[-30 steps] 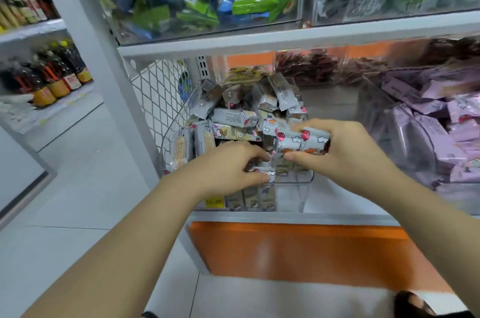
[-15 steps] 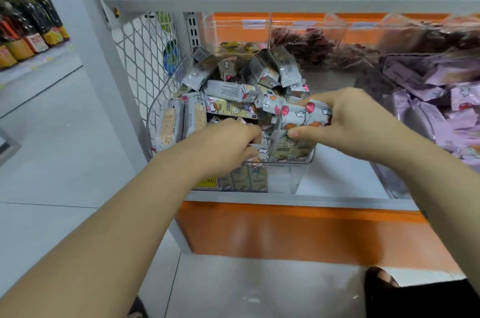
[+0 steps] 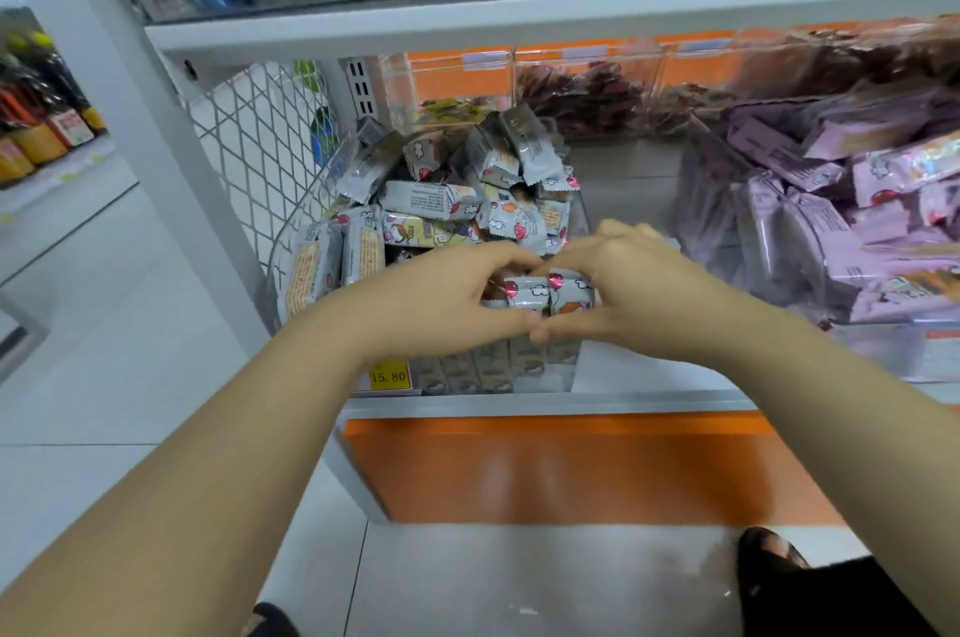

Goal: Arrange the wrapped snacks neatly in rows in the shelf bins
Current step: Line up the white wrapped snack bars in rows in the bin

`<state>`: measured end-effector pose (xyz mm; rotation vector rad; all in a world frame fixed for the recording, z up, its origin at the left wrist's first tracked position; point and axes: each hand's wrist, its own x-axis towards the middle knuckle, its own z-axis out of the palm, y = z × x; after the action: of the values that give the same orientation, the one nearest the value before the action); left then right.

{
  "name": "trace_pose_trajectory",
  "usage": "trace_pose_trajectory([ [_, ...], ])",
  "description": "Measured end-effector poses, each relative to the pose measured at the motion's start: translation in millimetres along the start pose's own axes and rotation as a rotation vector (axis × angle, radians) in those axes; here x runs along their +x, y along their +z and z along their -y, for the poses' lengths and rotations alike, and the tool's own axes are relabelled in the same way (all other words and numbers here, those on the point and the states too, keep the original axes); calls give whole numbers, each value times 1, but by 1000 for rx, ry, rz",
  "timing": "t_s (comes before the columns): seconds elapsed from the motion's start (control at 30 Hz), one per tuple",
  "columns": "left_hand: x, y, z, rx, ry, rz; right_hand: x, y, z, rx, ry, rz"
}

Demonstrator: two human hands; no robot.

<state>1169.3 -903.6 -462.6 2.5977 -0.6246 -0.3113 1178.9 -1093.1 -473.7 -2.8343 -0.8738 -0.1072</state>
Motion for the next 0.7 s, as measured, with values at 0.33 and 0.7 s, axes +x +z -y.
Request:
trace_pose_trajectory([
  [0.33,30,2,-25,218,-26,77,-32,-1,-28,612,133,-304],
  [0.7,50,10,-24,284,-176,207,-44,6,-36,637,153,-192],
])
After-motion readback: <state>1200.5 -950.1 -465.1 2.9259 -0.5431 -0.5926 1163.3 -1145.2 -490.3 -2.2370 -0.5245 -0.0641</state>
